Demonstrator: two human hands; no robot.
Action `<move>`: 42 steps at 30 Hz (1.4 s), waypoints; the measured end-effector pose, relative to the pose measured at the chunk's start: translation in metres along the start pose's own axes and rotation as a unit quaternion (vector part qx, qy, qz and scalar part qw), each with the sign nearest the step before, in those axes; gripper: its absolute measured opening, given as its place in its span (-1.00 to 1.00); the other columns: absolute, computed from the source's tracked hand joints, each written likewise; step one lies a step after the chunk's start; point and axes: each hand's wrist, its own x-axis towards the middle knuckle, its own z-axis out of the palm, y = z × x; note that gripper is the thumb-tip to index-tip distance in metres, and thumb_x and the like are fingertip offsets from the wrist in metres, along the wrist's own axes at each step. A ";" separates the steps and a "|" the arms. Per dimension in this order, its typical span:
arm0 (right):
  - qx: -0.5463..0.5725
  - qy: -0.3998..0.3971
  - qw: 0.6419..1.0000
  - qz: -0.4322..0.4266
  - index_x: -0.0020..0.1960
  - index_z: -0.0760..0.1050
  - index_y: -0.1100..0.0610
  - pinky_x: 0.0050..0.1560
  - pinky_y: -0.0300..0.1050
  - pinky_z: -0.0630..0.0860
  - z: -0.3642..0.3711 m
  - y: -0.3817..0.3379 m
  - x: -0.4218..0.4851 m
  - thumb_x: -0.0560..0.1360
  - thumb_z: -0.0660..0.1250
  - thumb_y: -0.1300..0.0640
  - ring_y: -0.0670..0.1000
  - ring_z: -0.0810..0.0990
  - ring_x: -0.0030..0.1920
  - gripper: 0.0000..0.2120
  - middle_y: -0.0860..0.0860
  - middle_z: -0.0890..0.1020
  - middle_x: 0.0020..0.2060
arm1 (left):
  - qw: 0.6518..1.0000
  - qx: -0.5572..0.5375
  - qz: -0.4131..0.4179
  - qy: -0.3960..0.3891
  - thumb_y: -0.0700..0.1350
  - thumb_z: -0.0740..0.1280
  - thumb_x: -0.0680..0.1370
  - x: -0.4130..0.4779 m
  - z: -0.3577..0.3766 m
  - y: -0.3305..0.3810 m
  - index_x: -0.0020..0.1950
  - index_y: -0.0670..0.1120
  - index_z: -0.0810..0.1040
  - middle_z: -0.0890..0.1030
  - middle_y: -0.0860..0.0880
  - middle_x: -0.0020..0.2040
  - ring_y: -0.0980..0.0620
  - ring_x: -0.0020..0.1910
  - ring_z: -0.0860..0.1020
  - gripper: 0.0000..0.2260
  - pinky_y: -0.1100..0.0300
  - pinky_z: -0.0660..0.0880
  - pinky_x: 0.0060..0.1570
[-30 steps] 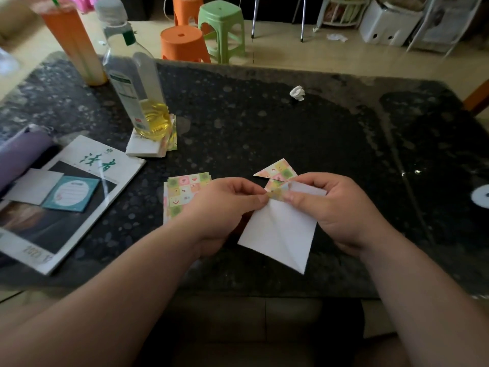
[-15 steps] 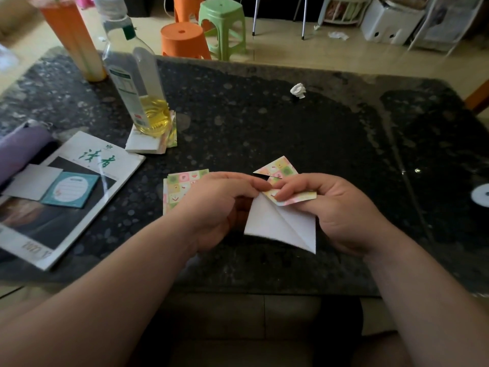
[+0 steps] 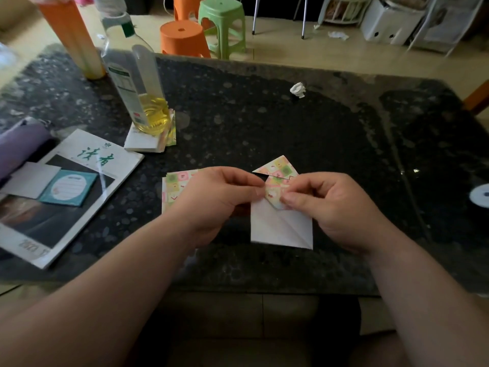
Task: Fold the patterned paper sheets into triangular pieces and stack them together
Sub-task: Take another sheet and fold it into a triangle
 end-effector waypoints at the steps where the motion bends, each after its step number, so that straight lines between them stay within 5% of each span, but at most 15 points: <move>1: -0.043 0.027 0.999 -0.006 -0.10 0.71 -0.02 0.04 -0.15 0.62 0.002 -0.001 0.000 0.52 0.50 0.12 -0.16 0.66 0.03 -0.94 -0.17 0.72 -0.08 | 1.000 0.015 0.006 0.010 -0.31 0.51 0.47 0.001 0.000 -0.001 -0.11 -0.13 0.69 0.74 -0.13 -0.13 -0.06 -0.11 0.73 -0.90 0.12 0.62 -0.18; 6: -0.048 0.078 0.996 -0.006 0.07 0.55 -0.16 -0.07 -0.32 0.61 0.005 0.000 0.002 0.50 0.53 0.10 -0.27 0.65 0.00 -0.75 -0.22 0.68 -0.06 | 1.000 0.009 0.013 0.016 -0.35 0.50 0.47 0.003 0.003 -0.002 0.09 -0.14 0.58 0.75 -0.13 -0.13 -0.09 -0.05 0.74 -0.74 -0.03 0.64 -0.01; 12: -0.078 0.076 0.994 0.032 -0.12 0.66 -0.14 -0.12 -0.27 0.50 0.005 0.005 0.007 0.56 0.45 0.00 -0.37 0.57 -0.03 -0.91 -0.35 0.65 -0.14 | 1.000 -0.001 -0.010 0.008 -0.34 0.49 0.48 0.005 0.003 -0.006 -0.04 -0.19 0.63 0.74 -0.18 -0.12 -0.10 -0.08 0.74 -0.89 0.00 0.68 -0.07; 19: -0.171 -0.011 0.979 0.111 -0.13 0.69 -0.08 -0.16 -0.24 0.49 0.009 0.012 0.013 0.50 0.52 0.05 -0.16 0.63 -0.10 -0.94 -0.16 0.68 -0.17 | 0.984 0.165 -0.050 0.044 -0.20 0.57 0.45 0.015 0.004 -0.025 -0.13 -0.06 0.71 0.74 -0.01 -0.16 0.02 -0.11 0.72 -0.92 0.08 0.68 -0.05; 27: -0.231 -0.022 0.961 0.152 -0.10 0.63 -0.14 -0.11 -0.20 0.58 0.030 0.045 0.017 0.51 0.51 0.01 -0.17 0.62 -0.08 -0.92 -0.18 0.66 -0.12 | 0.888 0.456 0.055 0.029 0.00 0.46 0.57 0.019 0.006 -0.050 -0.07 0.18 0.62 0.57 0.22 -0.13 0.26 -0.14 0.52 -0.93 0.38 0.41 -0.24; 32: -0.252 -0.041 0.959 0.126 -0.08 0.63 -0.17 -0.11 -0.24 0.54 0.035 0.050 0.011 0.54 0.47 0.02 -0.18 0.60 -0.07 -0.91 -0.20 0.64 -0.12 | 0.769 0.615 0.169 -0.035 -0.01 0.28 0.67 0.014 0.001 -0.063 0.23 0.13 0.65 0.52 0.13 0.16 0.11 0.17 0.40 -0.79 0.22 0.41 0.18; 37: -0.297 -0.044 0.950 0.087 0.02 0.65 -0.13 0.05 -0.12 0.60 0.041 0.052 0.007 0.54 0.46 0.00 -0.16 0.56 -0.03 -0.94 -0.19 0.57 -0.07 | 0.656 0.723 0.203 -0.078 -0.06 0.26 0.63 0.001 0.008 -0.071 0.39 0.10 0.52 0.39 0.06 0.31 0.01 0.25 0.30 -0.68 0.11 0.34 0.28; 42: -0.333 -0.031 0.941 0.040 0.03 0.65 -0.11 0.10 -0.07 0.54 0.045 0.057 0.004 0.57 0.40 -0.09 -0.14 0.48 0.07 -0.89 -0.17 0.54 -0.06 | 0.625 0.754 0.171 -0.106 0.14 0.08 0.70 -0.024 0.012 -0.082 0.64 -0.07 0.15 0.17 -0.04 0.58 -0.07 0.51 0.17 -0.45 -0.01 0.15 0.51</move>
